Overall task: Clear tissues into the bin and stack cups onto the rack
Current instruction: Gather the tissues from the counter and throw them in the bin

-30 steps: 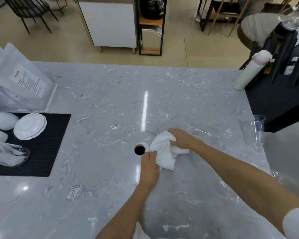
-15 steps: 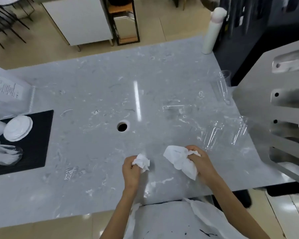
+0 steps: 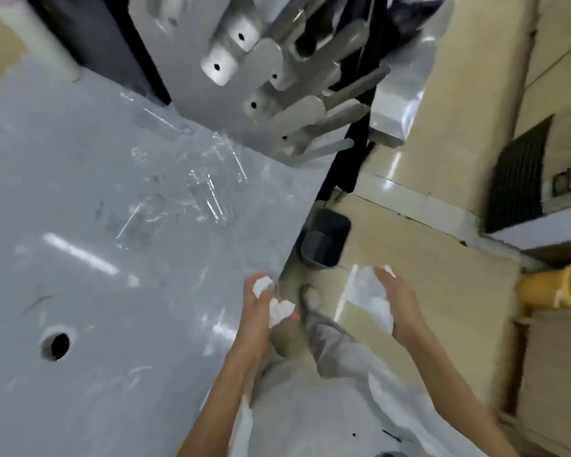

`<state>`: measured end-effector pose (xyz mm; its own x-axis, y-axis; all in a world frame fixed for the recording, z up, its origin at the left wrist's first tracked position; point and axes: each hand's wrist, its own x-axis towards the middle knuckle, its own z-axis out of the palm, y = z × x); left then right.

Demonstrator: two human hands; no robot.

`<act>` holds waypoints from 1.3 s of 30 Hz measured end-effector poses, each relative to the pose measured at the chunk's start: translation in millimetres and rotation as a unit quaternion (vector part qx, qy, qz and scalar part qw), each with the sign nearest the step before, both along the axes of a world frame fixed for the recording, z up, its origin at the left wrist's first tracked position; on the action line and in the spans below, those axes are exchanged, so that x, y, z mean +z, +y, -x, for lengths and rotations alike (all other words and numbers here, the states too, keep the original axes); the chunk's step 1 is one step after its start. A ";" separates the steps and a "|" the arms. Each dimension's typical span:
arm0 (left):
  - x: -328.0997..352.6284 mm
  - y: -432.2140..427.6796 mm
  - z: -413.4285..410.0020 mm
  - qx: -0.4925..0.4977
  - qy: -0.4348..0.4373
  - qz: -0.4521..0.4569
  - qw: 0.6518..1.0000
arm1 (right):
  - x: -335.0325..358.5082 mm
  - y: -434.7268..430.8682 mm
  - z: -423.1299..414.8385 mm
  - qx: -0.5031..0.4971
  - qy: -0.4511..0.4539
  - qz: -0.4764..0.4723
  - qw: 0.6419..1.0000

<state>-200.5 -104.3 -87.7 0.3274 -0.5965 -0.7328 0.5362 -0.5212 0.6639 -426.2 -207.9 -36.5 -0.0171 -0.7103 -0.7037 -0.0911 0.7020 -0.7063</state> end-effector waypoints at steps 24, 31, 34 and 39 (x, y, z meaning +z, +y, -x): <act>-151.7 -324.7 186.4 -0.364 -0.059 -0.203 0.907 | -228.3 -187.2 165.2 -0.266 -0.248 -0.264 0.893; -391.9 -407.1 160.0 -0.558 -0.323 -0.182 0.742 | -439.3 -244.3 103.4 0.117 0.111 -0.099 0.982; -478.7 -430.4 153.0 -0.628 -0.384 -0.149 0.660 | -519.1 -262.8 76.5 0.109 0.088 -0.012 0.990; -576.7 -453.9 142.4 -0.699 -0.425 -0.147 0.556 | -619.8 -281.4 31.4 0.262 0.153 0.084 0.949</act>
